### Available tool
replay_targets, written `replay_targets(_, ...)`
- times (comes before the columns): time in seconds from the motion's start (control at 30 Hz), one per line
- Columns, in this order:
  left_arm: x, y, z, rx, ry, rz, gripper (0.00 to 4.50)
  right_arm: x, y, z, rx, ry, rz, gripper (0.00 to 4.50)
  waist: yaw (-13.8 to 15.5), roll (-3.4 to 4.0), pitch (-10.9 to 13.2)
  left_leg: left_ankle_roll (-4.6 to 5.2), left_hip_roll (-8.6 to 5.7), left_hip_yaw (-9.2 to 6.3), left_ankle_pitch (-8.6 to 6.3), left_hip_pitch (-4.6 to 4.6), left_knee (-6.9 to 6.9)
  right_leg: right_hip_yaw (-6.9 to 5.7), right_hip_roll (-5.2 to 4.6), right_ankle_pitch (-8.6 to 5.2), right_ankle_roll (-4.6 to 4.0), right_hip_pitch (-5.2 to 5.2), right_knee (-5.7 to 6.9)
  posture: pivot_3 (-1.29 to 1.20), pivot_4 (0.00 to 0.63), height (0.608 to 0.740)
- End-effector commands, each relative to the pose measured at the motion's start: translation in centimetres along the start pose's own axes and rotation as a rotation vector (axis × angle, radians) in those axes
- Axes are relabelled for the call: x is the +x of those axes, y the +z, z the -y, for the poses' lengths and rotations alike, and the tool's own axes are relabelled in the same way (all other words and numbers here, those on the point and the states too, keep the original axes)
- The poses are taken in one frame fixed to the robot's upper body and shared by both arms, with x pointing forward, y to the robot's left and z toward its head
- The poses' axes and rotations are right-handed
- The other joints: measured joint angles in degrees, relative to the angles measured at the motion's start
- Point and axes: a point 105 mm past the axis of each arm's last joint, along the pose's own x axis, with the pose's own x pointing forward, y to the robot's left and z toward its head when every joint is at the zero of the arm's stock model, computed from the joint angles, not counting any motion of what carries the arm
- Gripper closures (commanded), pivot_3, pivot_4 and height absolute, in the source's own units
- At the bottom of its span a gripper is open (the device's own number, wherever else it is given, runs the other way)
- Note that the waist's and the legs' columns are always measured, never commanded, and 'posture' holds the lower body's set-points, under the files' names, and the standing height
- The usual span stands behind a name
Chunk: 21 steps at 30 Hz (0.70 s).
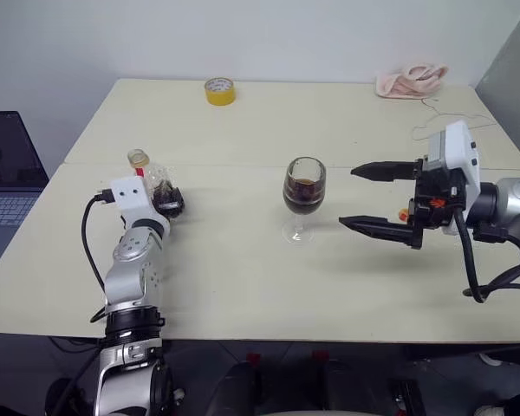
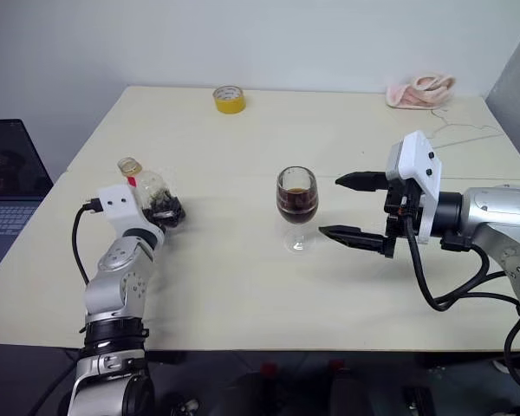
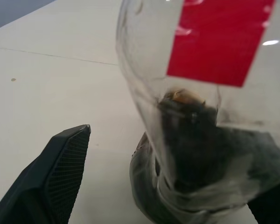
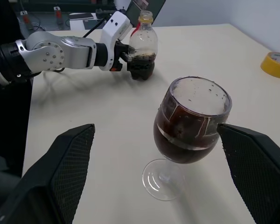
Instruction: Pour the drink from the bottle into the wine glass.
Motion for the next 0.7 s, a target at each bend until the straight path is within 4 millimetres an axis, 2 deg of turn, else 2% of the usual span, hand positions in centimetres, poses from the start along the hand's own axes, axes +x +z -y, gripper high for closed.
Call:
replay_targets(0.03, -0.4, 2.1, 0.0, 0.022, -0.012, 0.073, 0.03, -0.1, 1.1, 0.0, -0.051, 0.000, 0.031, 0.00, 0.0, 0.00, 0.0, 0.00, 0.00, 0.00, 0.00, 0.00, 0.00, 0.00, 0.00, 0.00, 0.00, 0.00, 0.00, 0.00, 0.150, 0.740)
replay_targets(0.47, -1.4, 4.3, 0.4, 0.037, -0.046, 0.146, 0.03, 0.0, 0.9, 0.2, -0.054, 0.000, 0.030, 0.00, 0.0, 0.00, 0.0, 0.00, 0.00, 0.00, 0.00, 0.00, -0.01, 0.01, 0.00, 0.00, 0.00, 0.00, -0.01, 0.00, 0.150, 0.740)
replay_targets(0.7, -2.7, 5.0, -0.8, 0.088, -0.046, 0.096, 0.03, -0.2, 0.7, 0.5, -0.059, -0.003, 0.025, 0.00, -0.1, 0.00, 0.0, 0.00, 0.02, 0.01, 0.00, 0.00, -0.03, 0.02, 0.01, 0.00, 0.00, -0.01, -0.01, 0.00, 0.150, 0.740)
